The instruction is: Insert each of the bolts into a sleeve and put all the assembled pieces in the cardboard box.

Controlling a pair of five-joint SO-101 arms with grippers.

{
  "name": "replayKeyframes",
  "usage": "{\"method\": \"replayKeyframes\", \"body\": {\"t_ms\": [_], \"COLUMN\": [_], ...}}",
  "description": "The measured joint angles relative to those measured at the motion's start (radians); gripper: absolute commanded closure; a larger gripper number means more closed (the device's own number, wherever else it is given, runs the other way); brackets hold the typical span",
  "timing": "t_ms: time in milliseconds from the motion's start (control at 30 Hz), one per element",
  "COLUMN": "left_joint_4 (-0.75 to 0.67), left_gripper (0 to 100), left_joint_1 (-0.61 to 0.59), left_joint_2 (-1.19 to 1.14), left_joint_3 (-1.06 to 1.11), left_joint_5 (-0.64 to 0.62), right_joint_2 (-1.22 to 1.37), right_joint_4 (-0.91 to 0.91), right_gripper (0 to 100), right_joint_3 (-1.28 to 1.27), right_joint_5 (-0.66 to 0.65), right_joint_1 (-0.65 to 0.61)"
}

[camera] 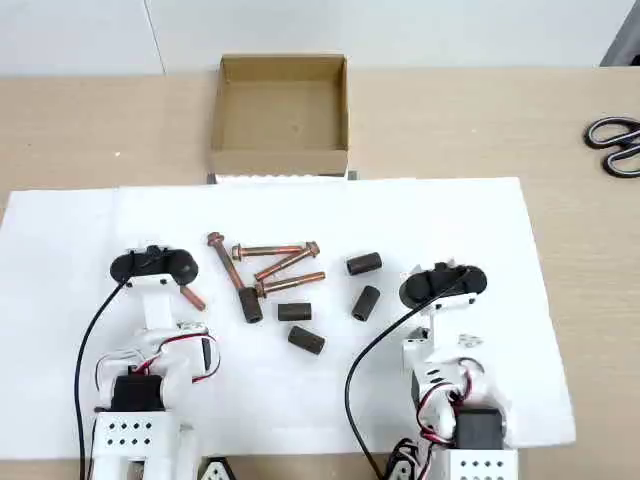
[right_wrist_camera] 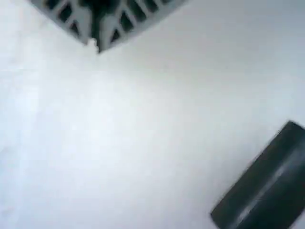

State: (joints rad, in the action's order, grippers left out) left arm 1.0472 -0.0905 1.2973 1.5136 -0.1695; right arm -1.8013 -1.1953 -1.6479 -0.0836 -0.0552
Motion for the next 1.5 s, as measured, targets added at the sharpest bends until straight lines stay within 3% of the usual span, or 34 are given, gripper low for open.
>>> {"method": "replayKeyframes", "body": {"t_ms": [1100, 1500], "left_joint_4": [0.011, 0.095], "left_gripper": [99, 99], "left_joint_1": [0.049, 0.055], "left_joint_2": [0.008, 0.190], "left_joint_3": [-0.011, 0.005], "left_joint_5": [0.000, 0.000], "right_joint_2": [0.000, 0.000], "right_joint_4": [0.000, 0.077], "right_gripper": [99.5, 99.5], "right_joint_3": [0.000, 0.000], "right_joint_5": [0.003, 0.005], "right_joint_1": [0.000, -0.112]}}
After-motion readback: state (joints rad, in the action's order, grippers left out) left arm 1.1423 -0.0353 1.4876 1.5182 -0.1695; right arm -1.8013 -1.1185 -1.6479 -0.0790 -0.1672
